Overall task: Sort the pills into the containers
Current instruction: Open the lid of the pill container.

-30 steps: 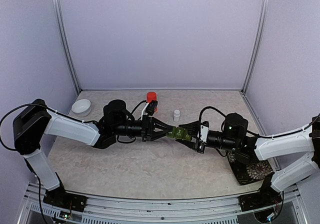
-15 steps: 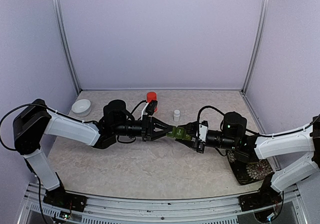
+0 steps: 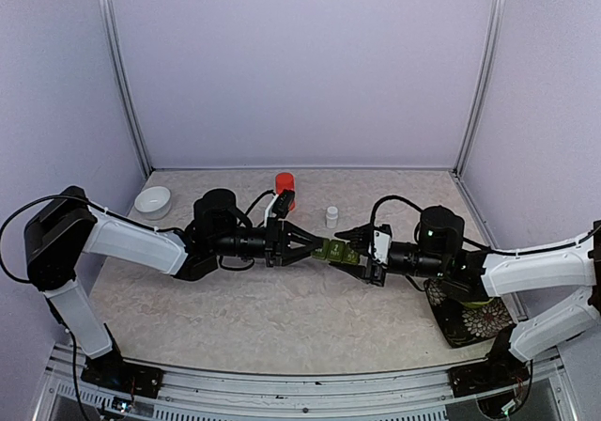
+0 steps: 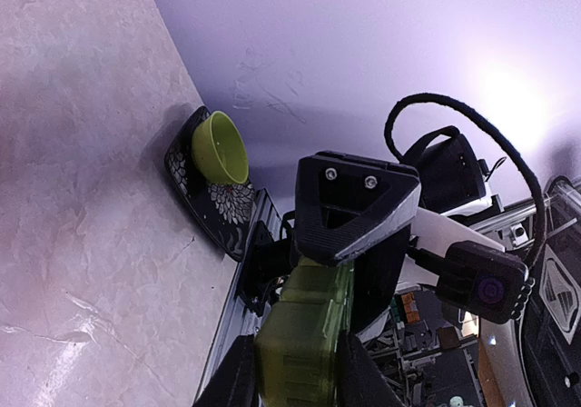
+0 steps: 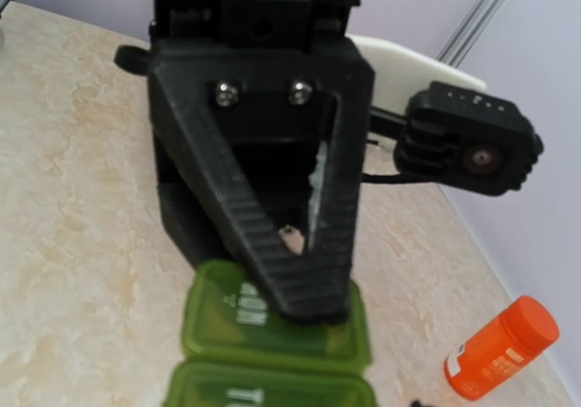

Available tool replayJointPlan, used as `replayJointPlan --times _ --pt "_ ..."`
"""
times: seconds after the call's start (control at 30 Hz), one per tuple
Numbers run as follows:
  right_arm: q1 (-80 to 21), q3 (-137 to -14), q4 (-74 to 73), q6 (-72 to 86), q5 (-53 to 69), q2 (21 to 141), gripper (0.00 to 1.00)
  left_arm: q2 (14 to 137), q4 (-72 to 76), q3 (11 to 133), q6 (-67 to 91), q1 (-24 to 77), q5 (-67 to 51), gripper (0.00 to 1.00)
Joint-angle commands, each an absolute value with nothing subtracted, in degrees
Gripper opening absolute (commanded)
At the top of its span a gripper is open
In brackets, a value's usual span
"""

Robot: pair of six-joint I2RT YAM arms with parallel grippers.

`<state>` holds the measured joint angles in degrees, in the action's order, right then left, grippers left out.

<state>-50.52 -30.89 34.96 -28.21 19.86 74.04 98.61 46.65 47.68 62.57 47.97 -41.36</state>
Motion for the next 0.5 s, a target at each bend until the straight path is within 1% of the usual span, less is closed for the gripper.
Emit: replayJointPlan --times 0.0,0.13,0.23,0.47 --pt "-51.1 -34.3 28.7 -27.5 17.8 72.3 0.58 97.9 47.3 47.1 62.1 47.6 -40.7 0.27" --pt "-51.9 -38.7 17.9 -27.8 14.8 73.4 0.62 97.2 44.9 47.3 61.2 47.4 -39.0 0.27" --pt "-53.6 -40.6 14.0 -27.9 11.1 73.7 0.63 96.7 42.8 47.4 60.4 47.2 -37.6 0.27" --pt "-58.2 -44.5 6.4 -28.8 -1.8 75.6 0.63 95.8 40.4 47.2 60.2 46.6 -35.6 0.28"
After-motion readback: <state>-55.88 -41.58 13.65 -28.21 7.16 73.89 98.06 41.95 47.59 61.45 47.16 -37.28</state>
